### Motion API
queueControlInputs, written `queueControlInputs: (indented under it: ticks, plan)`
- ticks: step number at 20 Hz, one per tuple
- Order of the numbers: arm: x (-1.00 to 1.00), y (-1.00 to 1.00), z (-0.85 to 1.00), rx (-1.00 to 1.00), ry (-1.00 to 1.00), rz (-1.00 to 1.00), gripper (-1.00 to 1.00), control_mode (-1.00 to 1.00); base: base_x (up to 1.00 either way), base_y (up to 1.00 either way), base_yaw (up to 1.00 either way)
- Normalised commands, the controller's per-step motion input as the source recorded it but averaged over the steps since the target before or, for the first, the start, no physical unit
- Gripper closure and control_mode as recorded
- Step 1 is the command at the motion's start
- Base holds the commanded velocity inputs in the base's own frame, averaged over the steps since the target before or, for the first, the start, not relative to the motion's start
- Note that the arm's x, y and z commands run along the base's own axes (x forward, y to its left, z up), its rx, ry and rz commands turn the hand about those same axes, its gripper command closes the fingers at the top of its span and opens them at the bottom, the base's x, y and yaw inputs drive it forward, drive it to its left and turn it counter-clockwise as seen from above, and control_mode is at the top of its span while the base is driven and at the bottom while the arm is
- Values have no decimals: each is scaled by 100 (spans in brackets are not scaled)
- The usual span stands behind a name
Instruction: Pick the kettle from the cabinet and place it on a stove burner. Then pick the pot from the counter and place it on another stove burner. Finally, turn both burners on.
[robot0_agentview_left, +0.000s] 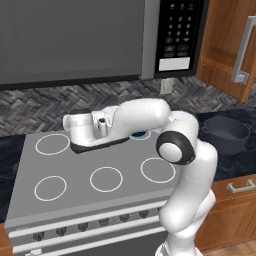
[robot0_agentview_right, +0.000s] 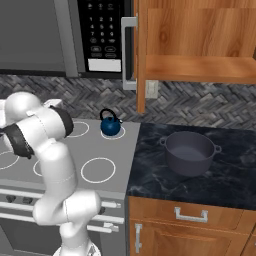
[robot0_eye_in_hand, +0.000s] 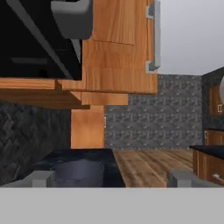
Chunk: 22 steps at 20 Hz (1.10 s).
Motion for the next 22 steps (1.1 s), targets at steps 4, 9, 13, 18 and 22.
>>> queueControlInputs:
  ticks: [4,9,13,18,22]
  plan:
    - [-75,-7,42,0,-22,4,-100,-100,0,0,0]
    - [-69,-5,32,1,-18,10,-100,-100,0,0,0]
    - [-49,-2,20,7,-13,17,-100,-100,0,0,0]
    - [-29,-5,18,15,-5,19,-100,-100,0,0,0]
    - [-25,-13,12,22,0,22,-100,-100,0,0,0]
